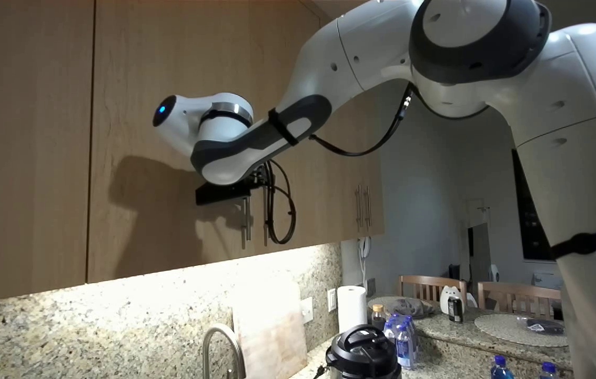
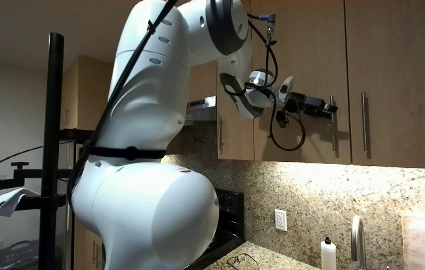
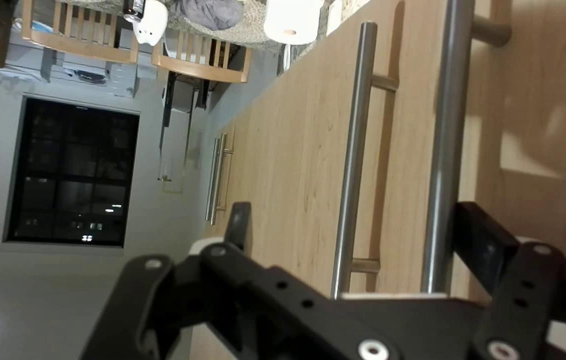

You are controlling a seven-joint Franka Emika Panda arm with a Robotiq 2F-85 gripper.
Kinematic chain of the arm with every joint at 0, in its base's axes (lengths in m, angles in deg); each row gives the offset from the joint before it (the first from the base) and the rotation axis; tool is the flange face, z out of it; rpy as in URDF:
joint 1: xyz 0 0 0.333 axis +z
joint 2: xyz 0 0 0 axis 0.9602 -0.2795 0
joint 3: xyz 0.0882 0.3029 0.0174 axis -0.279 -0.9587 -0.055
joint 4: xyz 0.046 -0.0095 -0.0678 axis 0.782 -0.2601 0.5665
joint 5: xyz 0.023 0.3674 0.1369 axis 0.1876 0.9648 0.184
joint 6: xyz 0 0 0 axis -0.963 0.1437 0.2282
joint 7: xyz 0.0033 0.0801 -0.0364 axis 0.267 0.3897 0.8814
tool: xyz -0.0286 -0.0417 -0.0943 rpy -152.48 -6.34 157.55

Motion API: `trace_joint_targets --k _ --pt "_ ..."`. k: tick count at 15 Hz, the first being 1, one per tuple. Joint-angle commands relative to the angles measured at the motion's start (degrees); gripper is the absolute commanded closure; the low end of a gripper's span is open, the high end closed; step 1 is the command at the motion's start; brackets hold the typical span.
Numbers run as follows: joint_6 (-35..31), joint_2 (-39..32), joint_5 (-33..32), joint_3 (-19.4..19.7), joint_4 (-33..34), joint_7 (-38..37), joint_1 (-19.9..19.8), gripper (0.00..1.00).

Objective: Open the cupboard door

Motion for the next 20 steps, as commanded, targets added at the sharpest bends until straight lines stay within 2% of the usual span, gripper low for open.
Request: trace_joint_targets --k 1,12,20 --pt "5.0 4.1 2.5 0.8 -5.2 -2.9 -2.0 0.0" --pt "4.0 13.5 5.3 0.8 -15.9 -10.7 -3.0 0.0" --pt "4.8 20.5 7.2 -0.7 -23.9 -11.2 -2.8 0.0"
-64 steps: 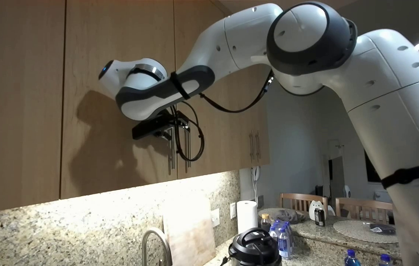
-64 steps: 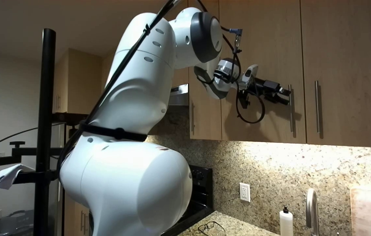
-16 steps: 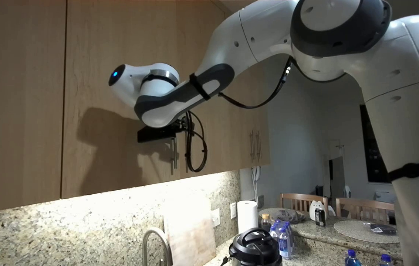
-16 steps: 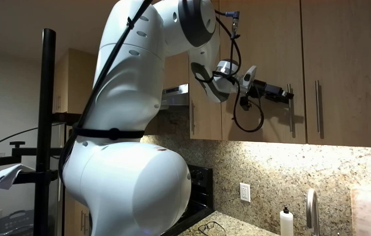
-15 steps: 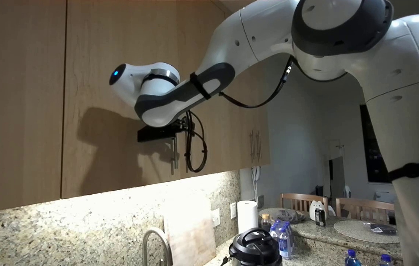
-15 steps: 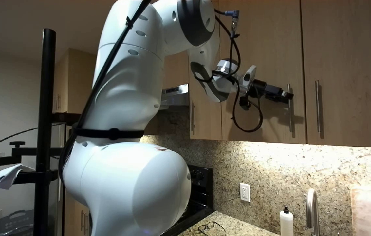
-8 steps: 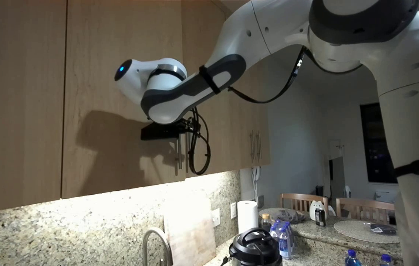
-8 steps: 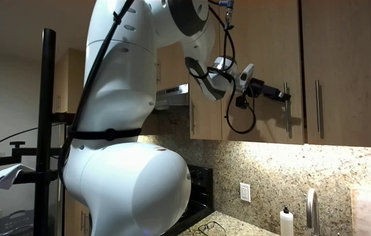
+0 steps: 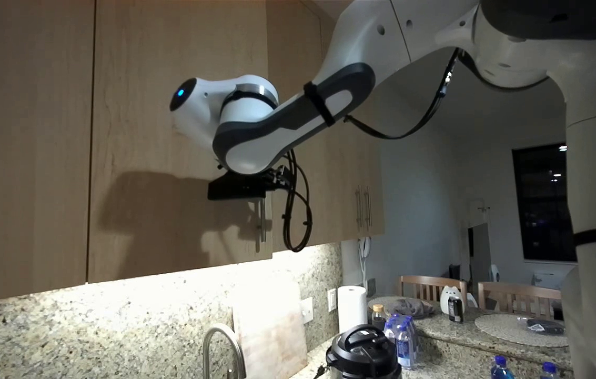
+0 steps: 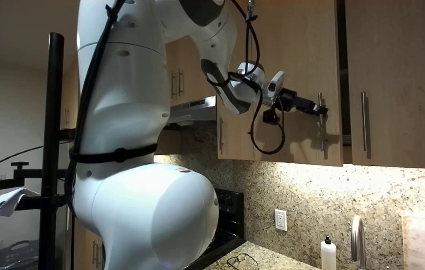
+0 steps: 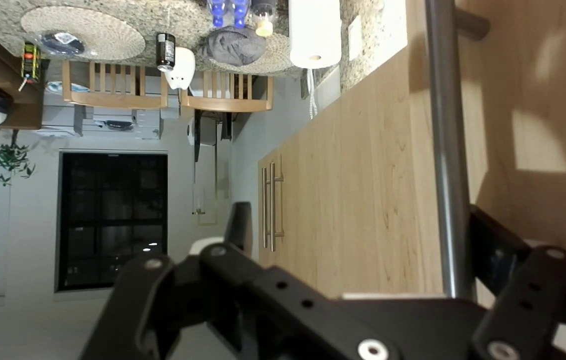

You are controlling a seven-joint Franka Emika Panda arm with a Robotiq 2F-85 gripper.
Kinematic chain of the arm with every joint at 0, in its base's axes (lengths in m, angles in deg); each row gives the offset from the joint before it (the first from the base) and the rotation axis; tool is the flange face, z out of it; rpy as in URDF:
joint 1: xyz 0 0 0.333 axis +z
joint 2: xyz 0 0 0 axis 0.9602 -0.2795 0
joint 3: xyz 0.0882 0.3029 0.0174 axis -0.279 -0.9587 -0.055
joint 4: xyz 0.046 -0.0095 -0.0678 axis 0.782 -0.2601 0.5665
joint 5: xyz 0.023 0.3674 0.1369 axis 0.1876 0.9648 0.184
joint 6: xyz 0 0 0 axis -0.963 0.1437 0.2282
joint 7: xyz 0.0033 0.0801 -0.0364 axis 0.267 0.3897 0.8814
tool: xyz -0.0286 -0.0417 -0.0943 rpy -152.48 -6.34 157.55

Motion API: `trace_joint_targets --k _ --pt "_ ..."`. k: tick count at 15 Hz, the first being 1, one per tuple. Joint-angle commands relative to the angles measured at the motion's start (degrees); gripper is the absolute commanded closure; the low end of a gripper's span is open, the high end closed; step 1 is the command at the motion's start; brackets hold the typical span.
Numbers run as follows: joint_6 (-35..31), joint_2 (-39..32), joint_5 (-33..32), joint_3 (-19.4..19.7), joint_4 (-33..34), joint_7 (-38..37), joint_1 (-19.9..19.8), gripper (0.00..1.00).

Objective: Open the cupboard door

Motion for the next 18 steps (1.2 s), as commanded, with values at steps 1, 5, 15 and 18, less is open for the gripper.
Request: trace_joint_targets --k 1,5,15,18 --pt "4.9 8.0 3.0 0.2 -9.3 -0.8 -2.5 0.0" --pt "6.2 9.5 5.0 -1.1 -10.2 -1.1 -2.1 0.0" --pt "20.8 2.9 9.8 -6.8 -0.8 -4.5 0.0 0.0" --pt "27.1 0.5 11.7 -8.2 2.6 -6.9 1.0 0.0"
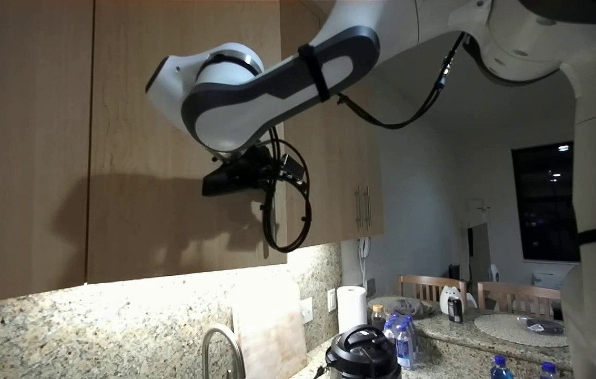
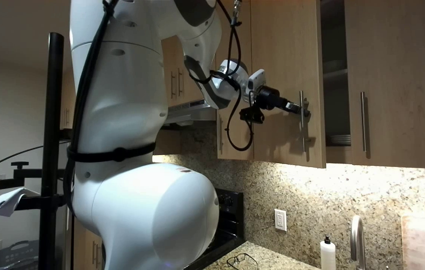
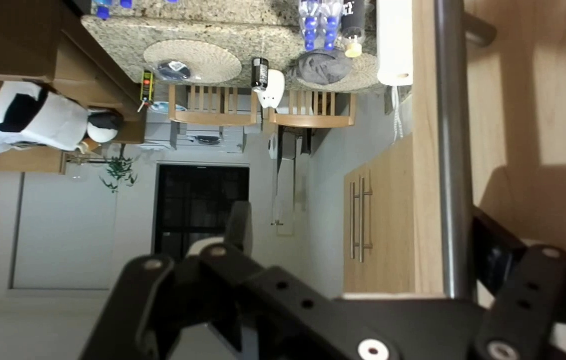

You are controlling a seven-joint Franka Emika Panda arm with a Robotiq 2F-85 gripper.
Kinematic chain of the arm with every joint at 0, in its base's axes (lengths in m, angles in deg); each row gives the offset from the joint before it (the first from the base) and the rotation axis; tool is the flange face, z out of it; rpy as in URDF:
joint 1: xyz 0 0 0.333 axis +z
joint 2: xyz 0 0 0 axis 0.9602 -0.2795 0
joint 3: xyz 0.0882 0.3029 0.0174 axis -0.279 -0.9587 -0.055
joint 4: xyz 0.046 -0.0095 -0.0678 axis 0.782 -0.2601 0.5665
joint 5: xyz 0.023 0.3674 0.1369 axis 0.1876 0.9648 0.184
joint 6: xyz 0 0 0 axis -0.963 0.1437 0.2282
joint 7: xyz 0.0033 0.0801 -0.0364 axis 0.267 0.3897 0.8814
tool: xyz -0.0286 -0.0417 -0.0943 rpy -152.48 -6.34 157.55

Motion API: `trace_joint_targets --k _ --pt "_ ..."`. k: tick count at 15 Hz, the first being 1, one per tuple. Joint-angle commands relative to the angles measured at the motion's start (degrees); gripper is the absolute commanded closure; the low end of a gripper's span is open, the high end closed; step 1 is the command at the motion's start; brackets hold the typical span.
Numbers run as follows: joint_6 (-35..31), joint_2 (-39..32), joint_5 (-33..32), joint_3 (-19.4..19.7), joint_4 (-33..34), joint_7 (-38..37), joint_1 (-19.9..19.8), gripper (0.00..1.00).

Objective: Open the cupboard door

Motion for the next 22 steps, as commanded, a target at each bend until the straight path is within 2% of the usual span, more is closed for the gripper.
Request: trace_joint_targets --k 1,9,15,18,22 --pt "10.8 -1.9 4.9 -1.5 2.6 -3.8 0.6 0.0" --pt "23.7 -5.2 13.4 -3.1 9.2 -13.4 3.4 0.0" --pt "29.3 -7.3 20.3 -3.4 13.9 -20.0 4.7 0.0" --pt "29.7 -7.8 21.0 -3.3 15.2 -20.6 5.0 0.0" --pt "30.4 -9.5 18.1 -3.7 17.8 -19.0 5.7 0.0"
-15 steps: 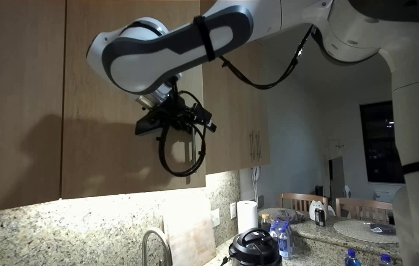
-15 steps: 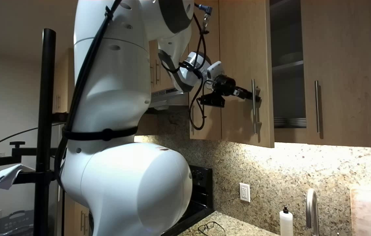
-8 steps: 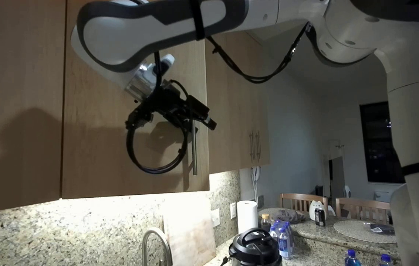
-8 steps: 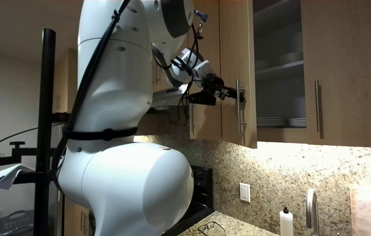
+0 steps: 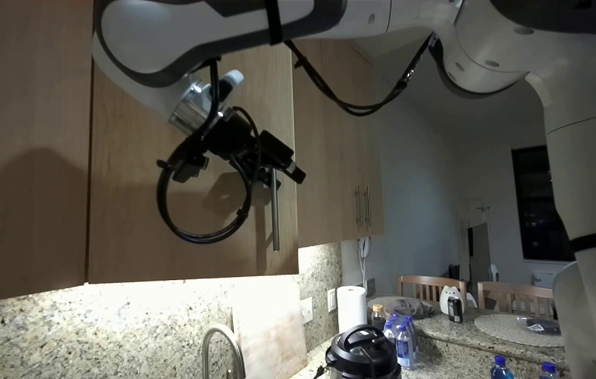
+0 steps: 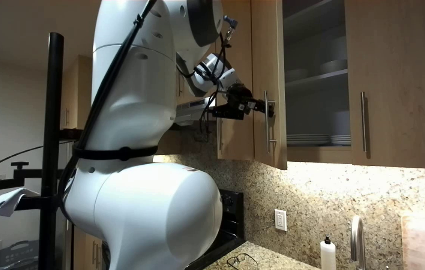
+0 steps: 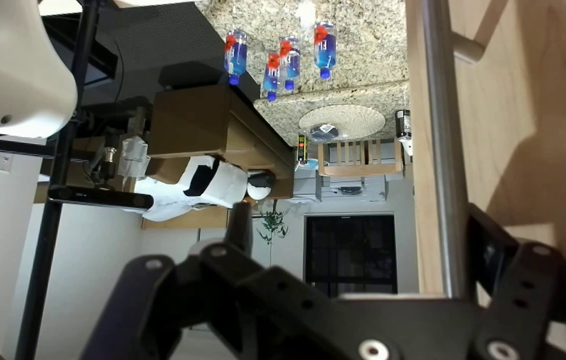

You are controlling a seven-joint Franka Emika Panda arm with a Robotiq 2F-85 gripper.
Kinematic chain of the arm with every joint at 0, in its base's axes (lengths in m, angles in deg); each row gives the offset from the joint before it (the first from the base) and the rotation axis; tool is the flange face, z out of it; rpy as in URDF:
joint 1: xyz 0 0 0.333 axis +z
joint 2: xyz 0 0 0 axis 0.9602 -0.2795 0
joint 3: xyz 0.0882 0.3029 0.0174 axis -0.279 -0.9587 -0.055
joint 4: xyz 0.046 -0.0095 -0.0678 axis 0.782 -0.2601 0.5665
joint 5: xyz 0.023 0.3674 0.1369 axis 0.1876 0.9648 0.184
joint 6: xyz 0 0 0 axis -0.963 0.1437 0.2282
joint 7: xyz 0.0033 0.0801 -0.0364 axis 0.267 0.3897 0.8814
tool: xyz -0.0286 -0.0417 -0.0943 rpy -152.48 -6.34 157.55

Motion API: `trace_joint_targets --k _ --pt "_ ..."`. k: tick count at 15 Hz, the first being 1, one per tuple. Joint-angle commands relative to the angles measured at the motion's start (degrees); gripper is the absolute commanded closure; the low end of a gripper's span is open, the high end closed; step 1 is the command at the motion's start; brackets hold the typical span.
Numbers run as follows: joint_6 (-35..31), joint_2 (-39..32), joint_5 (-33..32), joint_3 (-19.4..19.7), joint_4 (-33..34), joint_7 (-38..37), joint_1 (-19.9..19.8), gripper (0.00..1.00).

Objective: Open the cupboard door

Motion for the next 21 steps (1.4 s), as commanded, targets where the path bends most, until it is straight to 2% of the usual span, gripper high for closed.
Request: trace_joint_targets --k 1,13,16,19,21 --pt "3.8 -3.2 0.9 0.3 4.0 0.0 -0.1 0.0" --pt "12.9 -13.2 -9.1 -0.3 14.2 4.8 4.8 0.0" --pt "10.5 -12.9 -12.7 -0.5 13.3 8.4 4.9 0.0" --pt "2.1 -12.6 -16.5 -0.5 14.4 14.9 5.2 0.0" --pt "-3.1 -12.2 -16.6 -0.2 15.1 18.3 5.1 0.0"
